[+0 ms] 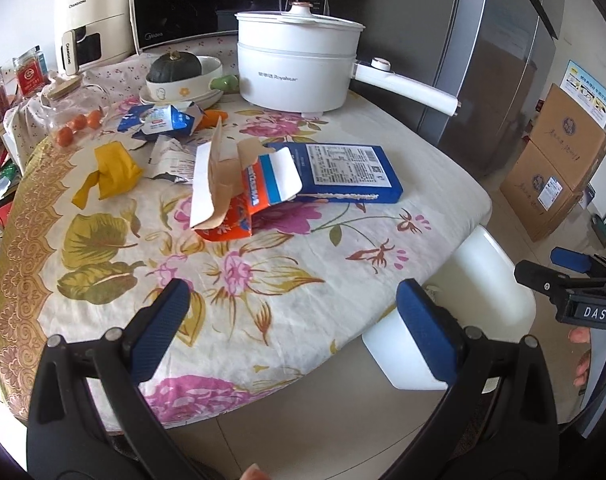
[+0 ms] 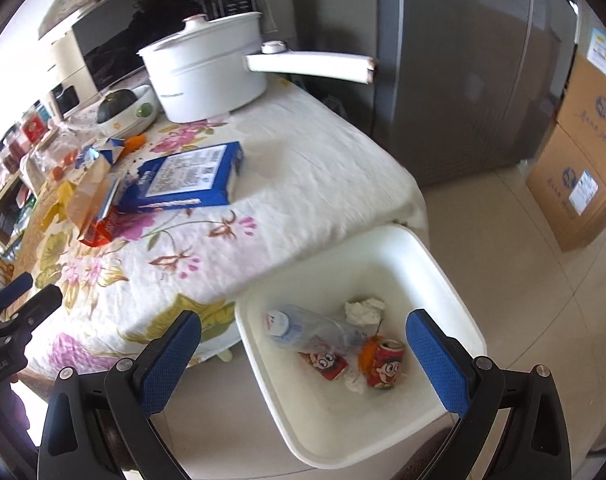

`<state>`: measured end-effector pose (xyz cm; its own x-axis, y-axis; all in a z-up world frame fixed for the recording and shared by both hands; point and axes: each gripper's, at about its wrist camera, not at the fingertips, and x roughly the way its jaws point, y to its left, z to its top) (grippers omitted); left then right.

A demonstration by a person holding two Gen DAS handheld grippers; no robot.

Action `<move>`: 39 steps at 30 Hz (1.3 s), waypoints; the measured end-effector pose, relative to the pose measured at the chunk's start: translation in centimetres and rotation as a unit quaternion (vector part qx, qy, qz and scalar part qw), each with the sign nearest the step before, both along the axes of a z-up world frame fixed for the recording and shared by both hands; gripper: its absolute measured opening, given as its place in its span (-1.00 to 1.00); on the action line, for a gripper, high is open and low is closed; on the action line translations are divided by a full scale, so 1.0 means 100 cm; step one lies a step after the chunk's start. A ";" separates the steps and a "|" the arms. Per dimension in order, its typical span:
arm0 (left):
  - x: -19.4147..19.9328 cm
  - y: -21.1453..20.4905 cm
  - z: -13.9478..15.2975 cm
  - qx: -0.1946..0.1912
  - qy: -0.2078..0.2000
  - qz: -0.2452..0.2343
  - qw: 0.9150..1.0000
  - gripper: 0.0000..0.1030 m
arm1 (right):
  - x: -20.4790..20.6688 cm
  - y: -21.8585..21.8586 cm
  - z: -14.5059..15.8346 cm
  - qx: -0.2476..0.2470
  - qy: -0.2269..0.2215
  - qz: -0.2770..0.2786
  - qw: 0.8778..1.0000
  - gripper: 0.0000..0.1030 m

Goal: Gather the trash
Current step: 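Move both open tools back over the table toward the paper carton, then grasp the white-and-orange paper carton with the left tool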

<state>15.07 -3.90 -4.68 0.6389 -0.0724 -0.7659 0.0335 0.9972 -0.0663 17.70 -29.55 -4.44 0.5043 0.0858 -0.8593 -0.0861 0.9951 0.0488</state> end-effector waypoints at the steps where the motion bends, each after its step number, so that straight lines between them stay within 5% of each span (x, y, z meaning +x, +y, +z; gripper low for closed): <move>1: 0.000 0.002 0.002 0.002 -0.004 0.002 1.000 0.99 | 0.001 0.007 0.003 -0.007 -0.004 0.009 1.000 1.00; 12: 0.006 0.030 0.011 0.020 -0.027 0.040 0.999 0.99 | 0.011 0.060 0.023 -0.005 -0.024 0.064 0.998 1.00; 25: 0.024 0.071 0.001 0.002 -0.009 0.087 0.996 0.99 | 0.043 0.105 0.022 -0.003 -0.036 0.078 0.996 1.00; 39: 0.062 0.090 -0.034 -0.089 0.031 0.077 0.993 0.99 | 0.083 0.121 -0.004 0.006 0.004 0.062 0.998 1.00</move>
<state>21.24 5.13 -8.04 0.6042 -0.1155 -0.7884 -0.1274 0.9627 -0.2387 26.00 -17.45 -4.81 0.4814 0.1578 -0.8622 -0.2087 0.9760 0.0621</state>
